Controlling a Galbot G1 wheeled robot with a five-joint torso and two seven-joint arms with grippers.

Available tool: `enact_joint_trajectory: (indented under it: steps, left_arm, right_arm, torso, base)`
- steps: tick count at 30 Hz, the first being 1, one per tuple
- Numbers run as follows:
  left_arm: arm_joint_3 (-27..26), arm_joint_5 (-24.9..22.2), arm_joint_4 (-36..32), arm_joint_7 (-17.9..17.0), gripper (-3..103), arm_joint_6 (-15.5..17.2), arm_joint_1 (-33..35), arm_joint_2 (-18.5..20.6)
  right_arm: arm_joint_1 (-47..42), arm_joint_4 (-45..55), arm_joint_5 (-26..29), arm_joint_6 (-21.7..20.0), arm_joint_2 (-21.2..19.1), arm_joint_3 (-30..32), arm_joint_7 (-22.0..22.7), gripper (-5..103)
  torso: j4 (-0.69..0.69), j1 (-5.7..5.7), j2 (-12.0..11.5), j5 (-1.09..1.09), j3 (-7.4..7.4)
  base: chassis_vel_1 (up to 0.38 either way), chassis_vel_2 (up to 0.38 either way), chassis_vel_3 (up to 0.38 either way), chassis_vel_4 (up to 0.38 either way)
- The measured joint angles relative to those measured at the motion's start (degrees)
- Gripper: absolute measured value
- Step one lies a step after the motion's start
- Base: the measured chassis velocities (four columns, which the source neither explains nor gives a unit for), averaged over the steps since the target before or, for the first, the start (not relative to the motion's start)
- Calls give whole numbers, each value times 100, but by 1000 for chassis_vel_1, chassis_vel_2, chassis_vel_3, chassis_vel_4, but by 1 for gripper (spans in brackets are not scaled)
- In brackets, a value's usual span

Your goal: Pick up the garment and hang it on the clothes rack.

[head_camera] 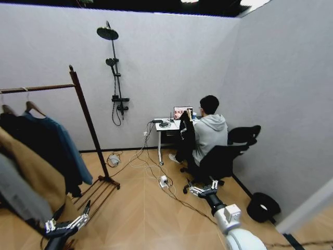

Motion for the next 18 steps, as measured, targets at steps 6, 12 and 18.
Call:
enact_joint_trajectory:
  steps: [6,12,18]
  left_arm:
    - [0,0,0,-2,100,0,0,0]
    - [0,0,0,0,100,0,0,0]
    - [0,0,0,-1,100,0,0,0]
  right_arm:
    - [-10,-13,0,2,1,-5,1,100]
    - [16,-30,-1,-2,-2,-8,1,100]
    - [17,-45,-16,-11,-2,-16,-2,100]
  torso:
    - [0,-2,2,-2,-1]
    - [1,-1,1,1,0]
    - [-1,-1,1,-3,0]
  base:
    - [-325,316,329,-323]
    - [-325,330,317,-317]
    - [-322,327,332,-322]
